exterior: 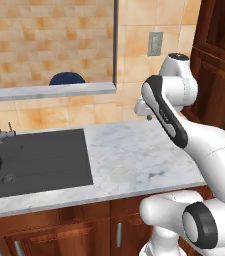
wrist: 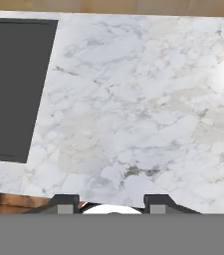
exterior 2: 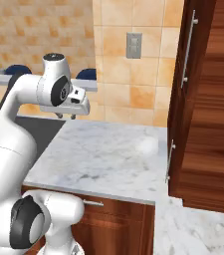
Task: Take a straw from the drawer in front and place it inside the glass cup on the dining counter.
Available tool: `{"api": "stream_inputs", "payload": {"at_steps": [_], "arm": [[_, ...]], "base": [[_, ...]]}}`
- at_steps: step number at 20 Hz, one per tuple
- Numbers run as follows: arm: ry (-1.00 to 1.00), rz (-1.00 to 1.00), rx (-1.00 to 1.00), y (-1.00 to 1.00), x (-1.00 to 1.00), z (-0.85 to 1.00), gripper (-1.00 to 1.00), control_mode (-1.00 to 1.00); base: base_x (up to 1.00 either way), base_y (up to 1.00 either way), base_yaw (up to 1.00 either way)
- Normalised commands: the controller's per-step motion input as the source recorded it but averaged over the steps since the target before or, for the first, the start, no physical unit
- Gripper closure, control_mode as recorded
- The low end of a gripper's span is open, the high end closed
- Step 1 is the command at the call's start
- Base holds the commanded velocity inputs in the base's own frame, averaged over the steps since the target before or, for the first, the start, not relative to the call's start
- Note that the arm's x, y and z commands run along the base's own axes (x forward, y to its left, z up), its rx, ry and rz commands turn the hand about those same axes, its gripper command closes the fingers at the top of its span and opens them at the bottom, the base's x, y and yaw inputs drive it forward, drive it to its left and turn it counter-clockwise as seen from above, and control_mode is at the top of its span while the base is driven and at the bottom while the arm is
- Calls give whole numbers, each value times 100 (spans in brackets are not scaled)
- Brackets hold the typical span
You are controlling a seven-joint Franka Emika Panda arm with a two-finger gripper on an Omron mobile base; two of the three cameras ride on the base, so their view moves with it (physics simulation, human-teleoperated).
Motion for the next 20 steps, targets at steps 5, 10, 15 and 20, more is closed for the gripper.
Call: {"api": "stream_inputs", "payload": {"at_steps": [5,10,15,20], "arm": [[0,0,0,0,-1,0,-100,100],[0,0,0,0,0,0,-100,100],[0,0,0,0,0,0,-100,100],[0,0,0,0,0,0,-100,100]], "base": [[-64,6,0],[-33,47,-2],[0,91,-38],[-1,72,-52]]}}
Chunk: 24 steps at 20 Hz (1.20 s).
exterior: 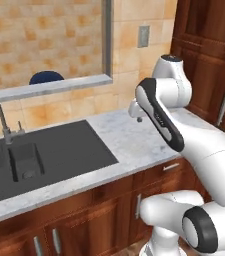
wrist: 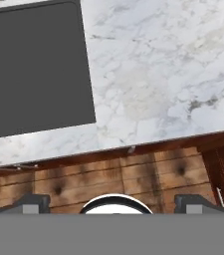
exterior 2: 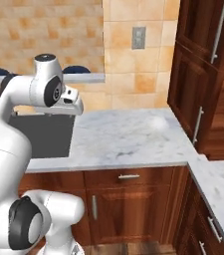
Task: Take a straw from the drawer in front and place it inside the glass cup on the dining counter.
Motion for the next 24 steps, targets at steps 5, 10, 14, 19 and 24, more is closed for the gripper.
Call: {"api": "stream_inputs", "payload": {"at_steps": [5,10,14,19,24], "arm": [[0,0,0,0,0,0,-100,100],[0,0,0,0,0,0,-100,100],[1,-11,0,1,-37,-9,-100,-100],[0,-11,0,1,-60,-6,-100,-100],[1,-6,1,-11,-10,0,-100,-100]], "base": [[-13,16,-38],[-39,0,-26],[-29,1,-12],[0,0,0],[0,0,0]]}}
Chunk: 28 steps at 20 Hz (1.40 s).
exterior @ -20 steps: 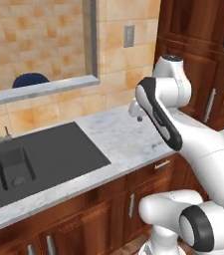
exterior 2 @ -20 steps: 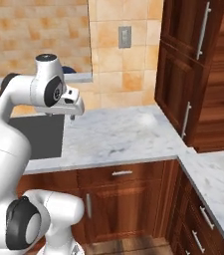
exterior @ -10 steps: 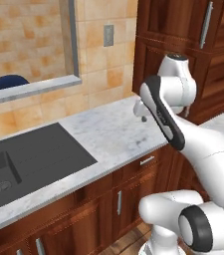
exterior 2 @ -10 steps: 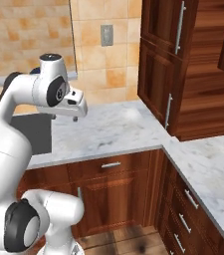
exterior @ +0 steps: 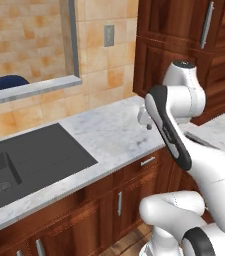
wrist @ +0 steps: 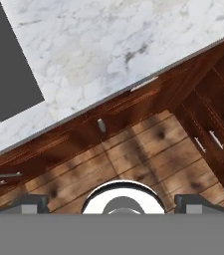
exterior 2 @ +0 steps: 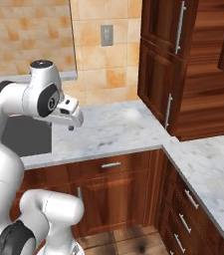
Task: Take a straw from the drawer in front and place it inside the glass cup on the dining counter.
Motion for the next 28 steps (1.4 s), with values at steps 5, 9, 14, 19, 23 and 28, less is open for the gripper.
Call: {"api": "stream_inputs", "payload": {"at_steps": [5,9,14,19,23,28], "arm": [[0,-18,25,-100,0,-35,-100,-100],[0,-18,28,-68,0,-71,-100,-100],[-1,-17,26,-42,0,-86,-100,-100],[-3,-14,28,-34,4,-72,-100,-100],[-10,-9,26,-18,0,-44,-100,-100],[-1,-3,27,-6,33,-48,-100,-100]], "base": [[0,0,0],[0,0,0],[0,0,0],[0,0,0],[0,0,0],[0,0,0]]}}
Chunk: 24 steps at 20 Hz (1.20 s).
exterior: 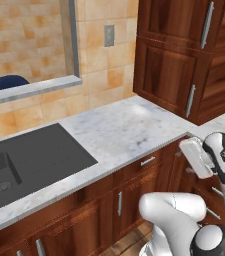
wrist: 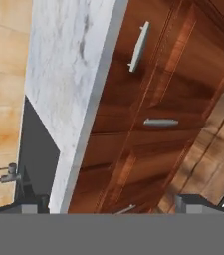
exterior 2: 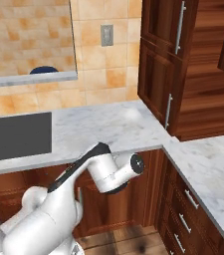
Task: Take a straw from the drawer in front and place it inside the glass cup on the dining counter.
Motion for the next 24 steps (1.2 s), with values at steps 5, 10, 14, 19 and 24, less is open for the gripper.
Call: {"api": "stream_inputs", "payload": {"at_steps": [5,10,14,19,24], "arm": [[0,0,26,-2,63,-48,-100,-100],[-4,0,21,-10,63,-38,-100,-100],[-8,0,13,-16,37,-25,-100,-100],[-13,0,5,-21,30,-20,-100,-100],[-15,0,3,-10,25,-26,-100,-100]], "base": [[0,0,0],[0,0,0],[0,0,0],[0,0,0],[0,0,0]]}}
